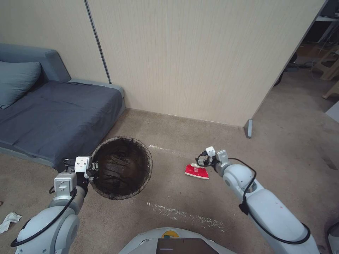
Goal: Pick up the trash bin, then pick up the garbage from the floor and place it into the trash bin.
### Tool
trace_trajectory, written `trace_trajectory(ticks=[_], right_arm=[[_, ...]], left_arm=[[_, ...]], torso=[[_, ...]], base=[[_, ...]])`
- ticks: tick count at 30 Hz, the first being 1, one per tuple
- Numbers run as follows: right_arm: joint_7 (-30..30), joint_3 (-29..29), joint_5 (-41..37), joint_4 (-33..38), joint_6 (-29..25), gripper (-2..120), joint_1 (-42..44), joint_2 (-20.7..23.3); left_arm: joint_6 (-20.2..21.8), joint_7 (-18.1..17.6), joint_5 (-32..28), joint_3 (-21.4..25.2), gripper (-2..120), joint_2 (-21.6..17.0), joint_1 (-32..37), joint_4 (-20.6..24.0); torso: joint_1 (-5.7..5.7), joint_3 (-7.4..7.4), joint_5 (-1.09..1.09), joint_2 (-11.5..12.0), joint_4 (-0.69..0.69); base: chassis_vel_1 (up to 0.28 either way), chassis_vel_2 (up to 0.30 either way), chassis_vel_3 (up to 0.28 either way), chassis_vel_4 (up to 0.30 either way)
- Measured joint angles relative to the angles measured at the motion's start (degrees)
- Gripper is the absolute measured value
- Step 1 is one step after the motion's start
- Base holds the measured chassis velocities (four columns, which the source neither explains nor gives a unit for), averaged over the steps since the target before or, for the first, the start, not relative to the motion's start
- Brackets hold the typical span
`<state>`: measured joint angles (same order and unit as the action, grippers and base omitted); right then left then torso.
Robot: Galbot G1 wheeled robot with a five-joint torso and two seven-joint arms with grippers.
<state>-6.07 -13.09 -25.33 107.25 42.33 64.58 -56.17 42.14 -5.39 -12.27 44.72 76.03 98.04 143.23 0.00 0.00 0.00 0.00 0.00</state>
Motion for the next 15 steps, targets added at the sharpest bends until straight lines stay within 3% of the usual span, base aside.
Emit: trace_trajectory(ticks=[15], right_arm=[[2.4, 9.9, 10.8, -13.1, -0.4, 100, -4.7, -3.2]], left_arm=[[0.0, 0.1, 0.1, 0.1, 4, 0.3, -1.0, 0.0]], torso=[[0.00, 0.01, 0.01, 0.0, 0.00]], base=[[0.000, 0.000, 0.000, 0.000]])
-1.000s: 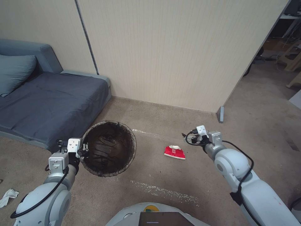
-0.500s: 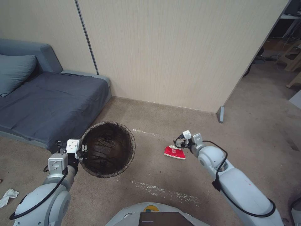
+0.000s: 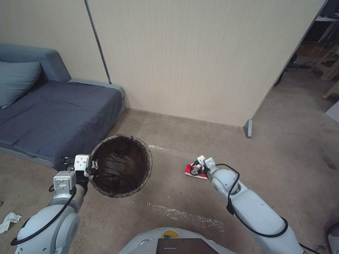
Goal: Pick up the trash bin, then pick up the garbage from the floor and place it into the trash bin.
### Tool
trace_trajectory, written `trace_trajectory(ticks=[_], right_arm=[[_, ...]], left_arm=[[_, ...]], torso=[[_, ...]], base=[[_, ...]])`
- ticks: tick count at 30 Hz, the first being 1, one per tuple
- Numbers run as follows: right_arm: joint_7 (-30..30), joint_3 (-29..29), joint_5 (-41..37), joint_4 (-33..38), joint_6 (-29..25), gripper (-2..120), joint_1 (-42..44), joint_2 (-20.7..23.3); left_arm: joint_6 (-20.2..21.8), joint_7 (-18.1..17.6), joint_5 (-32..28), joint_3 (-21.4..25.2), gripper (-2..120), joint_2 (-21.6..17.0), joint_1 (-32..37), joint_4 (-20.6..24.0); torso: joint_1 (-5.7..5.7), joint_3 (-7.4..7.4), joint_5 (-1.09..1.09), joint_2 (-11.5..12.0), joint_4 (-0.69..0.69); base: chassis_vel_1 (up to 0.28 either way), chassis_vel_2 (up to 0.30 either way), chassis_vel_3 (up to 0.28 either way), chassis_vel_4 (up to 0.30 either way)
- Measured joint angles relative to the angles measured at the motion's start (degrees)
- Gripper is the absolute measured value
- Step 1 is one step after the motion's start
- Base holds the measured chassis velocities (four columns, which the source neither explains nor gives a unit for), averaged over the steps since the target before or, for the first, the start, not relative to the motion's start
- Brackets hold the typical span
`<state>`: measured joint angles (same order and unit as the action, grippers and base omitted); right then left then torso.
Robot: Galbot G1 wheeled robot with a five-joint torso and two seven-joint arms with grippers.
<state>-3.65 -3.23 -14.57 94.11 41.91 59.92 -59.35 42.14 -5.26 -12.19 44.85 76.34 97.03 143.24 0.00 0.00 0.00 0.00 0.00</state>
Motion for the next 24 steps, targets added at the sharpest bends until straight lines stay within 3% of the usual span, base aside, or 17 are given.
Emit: trace_trajectory(ticks=[16, 24], right_arm=[[2.0, 4.9, 4.6, -12.8, -2.2, 100, -7.1, -3.9], [2.7, 6.1, 4.8, -15.9, -2.4, 100, -10.2, -5.3]], left_arm=[[0.0, 0.1, 0.0, 0.1, 4, 0.4, -0.1, 0.0], [0.0, 0.1, 0.0, 0.2, 4, 0.6, 0.0, 0.0]], torso=[[0.00, 0.00, 0.00, 0.0, 0.00], [0.00, 0.00, 0.00, 0.0, 0.01]], base=[[0.000, 0.000, 0.000, 0.000], [0.000, 0.000, 0.000, 0.000]])
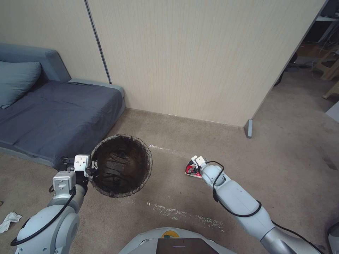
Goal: Pick up the trash bin, then pick up the garbage from the floor and place it into the trash bin.
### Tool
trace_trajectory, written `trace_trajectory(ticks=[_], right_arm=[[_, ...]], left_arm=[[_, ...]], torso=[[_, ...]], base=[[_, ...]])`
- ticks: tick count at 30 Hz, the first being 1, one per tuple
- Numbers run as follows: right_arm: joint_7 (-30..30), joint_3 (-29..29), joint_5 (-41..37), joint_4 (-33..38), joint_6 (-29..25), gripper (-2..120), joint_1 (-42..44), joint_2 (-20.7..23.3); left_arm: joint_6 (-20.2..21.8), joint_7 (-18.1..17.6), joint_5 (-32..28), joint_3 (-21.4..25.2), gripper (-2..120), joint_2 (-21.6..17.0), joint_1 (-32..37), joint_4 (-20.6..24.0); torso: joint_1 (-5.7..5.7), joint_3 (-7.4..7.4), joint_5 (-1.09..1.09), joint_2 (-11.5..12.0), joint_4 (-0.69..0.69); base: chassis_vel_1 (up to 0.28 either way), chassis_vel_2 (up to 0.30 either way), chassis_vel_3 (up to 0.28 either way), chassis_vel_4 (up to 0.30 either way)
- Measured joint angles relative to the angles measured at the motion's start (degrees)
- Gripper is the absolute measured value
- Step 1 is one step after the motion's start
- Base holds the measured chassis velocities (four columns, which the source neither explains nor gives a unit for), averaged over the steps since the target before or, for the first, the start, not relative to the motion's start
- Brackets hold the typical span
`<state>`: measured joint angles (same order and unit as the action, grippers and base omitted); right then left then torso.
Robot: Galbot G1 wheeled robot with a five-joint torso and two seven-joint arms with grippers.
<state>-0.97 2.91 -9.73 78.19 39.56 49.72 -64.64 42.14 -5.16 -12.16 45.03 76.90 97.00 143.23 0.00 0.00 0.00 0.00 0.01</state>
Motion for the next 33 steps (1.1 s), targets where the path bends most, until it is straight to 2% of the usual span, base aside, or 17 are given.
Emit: trace_trajectory(ticks=[23, 27, 33], right_arm=[[1.7, -0.2, 2.6, -6.7, -3.4, 100, 0.7, -4.5], [1.7, -0.9, 2.7, -6.2, -3.3, 100, 1.6, -4.3], [1.6, -2.3, 2.4, -2.6, -2.7, 100, 3.9, -1.0]], left_arm=[[0.0, 0.1, -0.1, 0.3, 4, -0.1, -0.7, 0.0], [0.0, 0.1, -0.1, 0.5, 4, -0.3, -0.7, 0.0], [0.0, 0.2, -0.1, 0.3, 4, -0.4, -1.4, 0.0]], torso=[[0.00, 0.00, 0.00, 0.0, 0.00], [0.00, 0.00, 0.00, 0.0, 0.00], [0.00, 0.00, 0.01, 0.0, -0.02]], base=[[0.000, 0.000, 0.000, 0.000], [0.000, 0.000, 0.000, 0.000], [0.000, 0.000, 0.000, 0.000]])
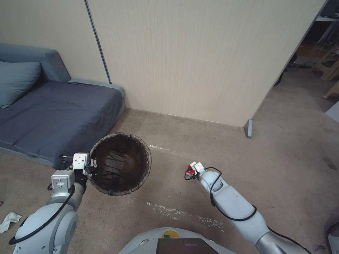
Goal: Pick up the trash bin, then pick up the garbage from the floor and place it into the trash bin.
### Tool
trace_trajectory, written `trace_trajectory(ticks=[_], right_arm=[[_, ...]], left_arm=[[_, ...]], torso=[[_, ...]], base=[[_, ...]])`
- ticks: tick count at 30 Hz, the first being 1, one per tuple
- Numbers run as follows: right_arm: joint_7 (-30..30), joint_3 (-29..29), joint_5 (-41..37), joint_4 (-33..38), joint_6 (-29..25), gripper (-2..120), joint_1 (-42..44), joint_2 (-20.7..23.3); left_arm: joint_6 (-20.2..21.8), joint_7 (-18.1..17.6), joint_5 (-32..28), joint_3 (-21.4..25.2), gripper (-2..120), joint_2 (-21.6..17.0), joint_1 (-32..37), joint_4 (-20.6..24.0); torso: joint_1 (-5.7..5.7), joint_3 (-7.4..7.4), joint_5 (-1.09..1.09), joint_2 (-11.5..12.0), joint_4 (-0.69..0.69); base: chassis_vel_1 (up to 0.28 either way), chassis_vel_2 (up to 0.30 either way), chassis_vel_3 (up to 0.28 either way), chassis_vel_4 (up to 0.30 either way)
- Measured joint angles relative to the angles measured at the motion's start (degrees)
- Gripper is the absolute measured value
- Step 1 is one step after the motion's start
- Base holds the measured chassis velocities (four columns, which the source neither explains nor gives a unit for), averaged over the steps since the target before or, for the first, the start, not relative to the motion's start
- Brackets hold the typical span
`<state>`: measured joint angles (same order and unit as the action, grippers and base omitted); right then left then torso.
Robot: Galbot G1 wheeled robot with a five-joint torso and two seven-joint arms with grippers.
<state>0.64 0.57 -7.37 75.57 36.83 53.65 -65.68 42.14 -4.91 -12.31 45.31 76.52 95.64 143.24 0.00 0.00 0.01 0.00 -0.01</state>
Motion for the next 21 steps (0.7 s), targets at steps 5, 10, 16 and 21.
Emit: trace_trajectory(ticks=[5, 10, 16, 21], right_arm=[[0.1, -0.8, 0.0, -0.1, -0.1, 100, 0.6, 0.9], [0.2, -1.2, 0.0, 0.6, -0.1, 100, 0.7, 2.1], [0.7, -1.1, -0.1, -1.3, -0.6, 100, -0.4, 2.3], [1.0, -1.1, 0.0, -3.0, -1.1, 100, -1.3, 2.1]], left_arm=[[0.0, 0.1, 0.0, -0.1, 4, 0.0, 0.0, 0.0], [0.0, 0.1, 0.1, 0.1, 4, -0.3, 0.3, 0.0], [0.0, 0.1, 0.4, -0.2, 4, 0.3, 0.4, 0.0], [0.0, 0.2, 0.5, 0.1, 4, 0.2, 0.8, 0.0]], torso=[[0.00, 0.00, -0.02, 0.0, 0.02], [0.00, 0.00, -0.02, 0.0, 0.02], [0.00, 0.00, -0.02, 0.0, 0.02], [0.00, 0.00, -0.02, 0.0, 0.02]], base=[[0.000, 0.000, 0.000, 0.000], [0.000, 0.000, 0.000, 0.000], [0.000, 0.000, 0.000, 0.000], [0.000, 0.000, 0.000, 0.000]])
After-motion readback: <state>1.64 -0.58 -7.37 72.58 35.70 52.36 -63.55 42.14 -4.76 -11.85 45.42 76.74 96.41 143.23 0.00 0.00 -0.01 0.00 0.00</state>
